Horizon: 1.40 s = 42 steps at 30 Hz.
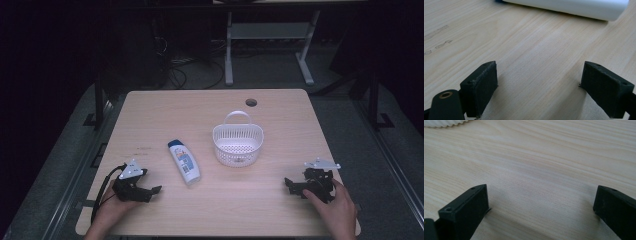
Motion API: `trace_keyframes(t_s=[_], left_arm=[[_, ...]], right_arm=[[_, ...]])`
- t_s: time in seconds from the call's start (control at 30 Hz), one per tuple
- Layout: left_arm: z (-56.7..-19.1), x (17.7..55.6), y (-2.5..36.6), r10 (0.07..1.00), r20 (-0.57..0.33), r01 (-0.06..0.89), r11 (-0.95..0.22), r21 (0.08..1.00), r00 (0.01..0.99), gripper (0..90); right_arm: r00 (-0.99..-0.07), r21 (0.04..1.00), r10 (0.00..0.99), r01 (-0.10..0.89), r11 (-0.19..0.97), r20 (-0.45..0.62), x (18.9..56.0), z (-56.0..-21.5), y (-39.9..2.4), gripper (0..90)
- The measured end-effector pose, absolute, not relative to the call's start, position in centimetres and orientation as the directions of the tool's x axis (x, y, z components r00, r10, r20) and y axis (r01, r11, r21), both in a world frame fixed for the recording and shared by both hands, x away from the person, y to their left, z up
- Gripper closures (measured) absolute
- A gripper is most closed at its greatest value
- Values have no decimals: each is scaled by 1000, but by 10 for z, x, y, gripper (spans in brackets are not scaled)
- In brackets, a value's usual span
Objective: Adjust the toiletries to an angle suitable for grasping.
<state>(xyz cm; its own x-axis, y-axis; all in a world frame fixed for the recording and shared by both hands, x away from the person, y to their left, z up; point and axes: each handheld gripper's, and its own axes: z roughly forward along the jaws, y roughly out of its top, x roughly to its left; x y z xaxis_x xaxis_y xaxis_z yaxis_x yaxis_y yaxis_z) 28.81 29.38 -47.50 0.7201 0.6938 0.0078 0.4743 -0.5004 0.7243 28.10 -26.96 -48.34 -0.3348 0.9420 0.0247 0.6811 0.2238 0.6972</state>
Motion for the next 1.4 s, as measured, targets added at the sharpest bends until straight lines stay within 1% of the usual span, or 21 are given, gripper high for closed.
trace_keyframes(t_s=[0.43, 0.5, 0.6, 0.67, 0.8, 0.83, 0.93, 1.0, 1.07, 1.1, 1.2, 1.4], left_arm=[[-472, 289, 294, 702, 6, 492, -505, 710, 712, 148], [-471, 289, 295, 703, -4, 498, -499, 709, 711, 213], [-469, 290, 294, 704, -17, 509, -496, 704, 710, 245], [-466, 291, 294, 702, -30, 512, -488, 707, 712, 298], [-459, 293, 291, 693, -62, 515, -469, 718, 718, 463], [-457, 293, 289, 690, -68, 513, -465, 721, 720, 520], [-453, 296, 285, 681, -74, 513, -470, 719, 728, 645], [-449, 300, 282, 673, -87, 511, -464, 724, 735, 751], [-445, 301, 281, 666, -94, 507, -461, 729, 740, 881], [-444, 302, 280, 663, -96, 506, -460, 729, 742, 900], [-439, 305, 277, 659, -110, 507, -451, 735, 744, 900], [-432, 310, 271, 643, -107, 489, -454, 745, 758, 900]], right_arm=[[-335, 697, 942, 681, 224, 25, 281, -483, -270, 0], [-335, 697, 942, 681, 224, 24, 281, -483, -270, 0], [-335, 697, 942, 681, 224, 25, 281, -483, -270, 0], [-335, 697, 942, 681, 224, 24, 281, -483, -270, 0], [-335, 697, 942, 681, 224, 24, 281, -483, -270, 0], [-335, 697, 942, 681, 224, 24, 281, -483, -270, 0], [-335, 697, 942, 681, 224, 24, 281, -483, -270, 0], [-335, 697, 942, 681, 224, 24, 281, -483, -270, 0], [-335, 697, 942, 681, 224, 24, 281, -483, -270, 0], [-335, 697, 942, 681, 224, 25, 281, -483, -270, 0], [-335, 697, 942, 681, 224, 24, 281, -483, -270, 0], [-335, 697, 942, 681, 224, 25, 281, -483, -270, 0]])
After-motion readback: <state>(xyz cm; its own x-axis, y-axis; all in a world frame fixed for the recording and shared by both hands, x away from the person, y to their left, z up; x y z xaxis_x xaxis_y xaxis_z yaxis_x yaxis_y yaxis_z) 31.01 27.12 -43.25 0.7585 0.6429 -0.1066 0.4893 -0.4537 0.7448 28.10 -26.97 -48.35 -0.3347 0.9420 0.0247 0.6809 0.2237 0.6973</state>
